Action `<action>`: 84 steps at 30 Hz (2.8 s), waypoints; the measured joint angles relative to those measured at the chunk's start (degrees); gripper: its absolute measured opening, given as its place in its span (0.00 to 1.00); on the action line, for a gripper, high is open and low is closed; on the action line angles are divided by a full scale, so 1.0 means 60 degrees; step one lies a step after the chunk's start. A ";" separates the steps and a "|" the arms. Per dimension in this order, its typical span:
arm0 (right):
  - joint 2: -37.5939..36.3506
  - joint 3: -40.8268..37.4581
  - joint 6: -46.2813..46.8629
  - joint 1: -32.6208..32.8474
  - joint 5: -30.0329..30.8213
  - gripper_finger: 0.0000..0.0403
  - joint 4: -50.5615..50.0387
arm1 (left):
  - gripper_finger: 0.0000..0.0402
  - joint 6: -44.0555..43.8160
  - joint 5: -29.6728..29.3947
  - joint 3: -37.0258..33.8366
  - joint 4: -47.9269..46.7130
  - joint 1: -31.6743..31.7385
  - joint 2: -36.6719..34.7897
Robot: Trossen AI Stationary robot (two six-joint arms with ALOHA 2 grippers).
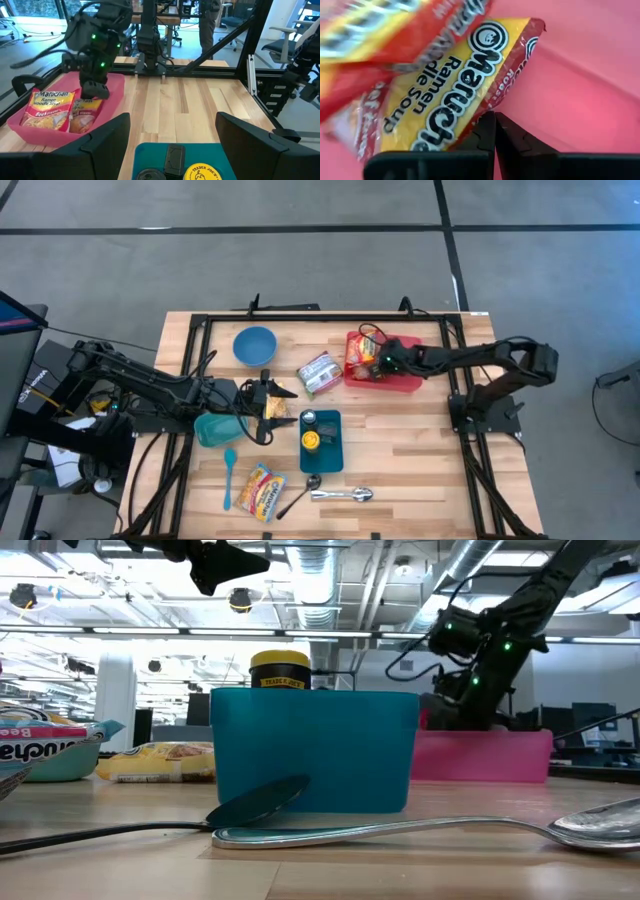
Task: Pick & Place Food Item
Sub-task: Adjust the red noodle pack in the red bin, then put the yellow noodle pack into the red bin
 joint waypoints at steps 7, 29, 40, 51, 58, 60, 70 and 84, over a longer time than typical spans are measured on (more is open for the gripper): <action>-0.0599 0.0000 -0.0106 0.0041 -0.0032 0.00 0.0087 | 0.72 0.0000 0.0000 0.0000 0.0001 -0.0001 0.0002; -0.0571 0.0004 -0.0251 -0.0025 -0.0002 0.00 -0.0039 | 0.72 -0.0004 0.0000 0.0000 -0.0059 -0.0001 0.0000; -0.1880 0.0004 -0.0248 -0.0025 -0.0004 0.00 -0.1093 | 0.72 -0.0029 0.0000 0.0000 -0.0616 0.0000 0.0001; -0.2722 0.0004 -0.0251 0.0467 0.0000 0.00 -0.1416 | 0.72 -0.0424 -0.0003 0.0000 -0.2270 -0.0081 0.0000; -0.3124 0.0004 -0.0346 0.1208 0.0272 0.00 -0.1208 | 0.72 -0.0562 -0.0004 0.0000 -0.2723 -0.0955 0.0001; -0.3200 0.0004 -0.0355 0.1430 0.0522 0.00 -0.1139 | 0.72 -0.0734 -0.0025 0.0000 -0.2692 -0.1323 0.0000; -0.3346 0.0011 -0.0357 0.2131 0.1596 0.00 -0.1046 | 0.66 -0.0283 -0.1780 0.0000 -0.2055 -0.3101 0.0000; -0.3338 0.0011 -0.0605 0.2485 0.1796 0.00 -0.0668 | 0.49 0.0503 -0.3869 0.0276 -0.2224 -0.3734 0.1640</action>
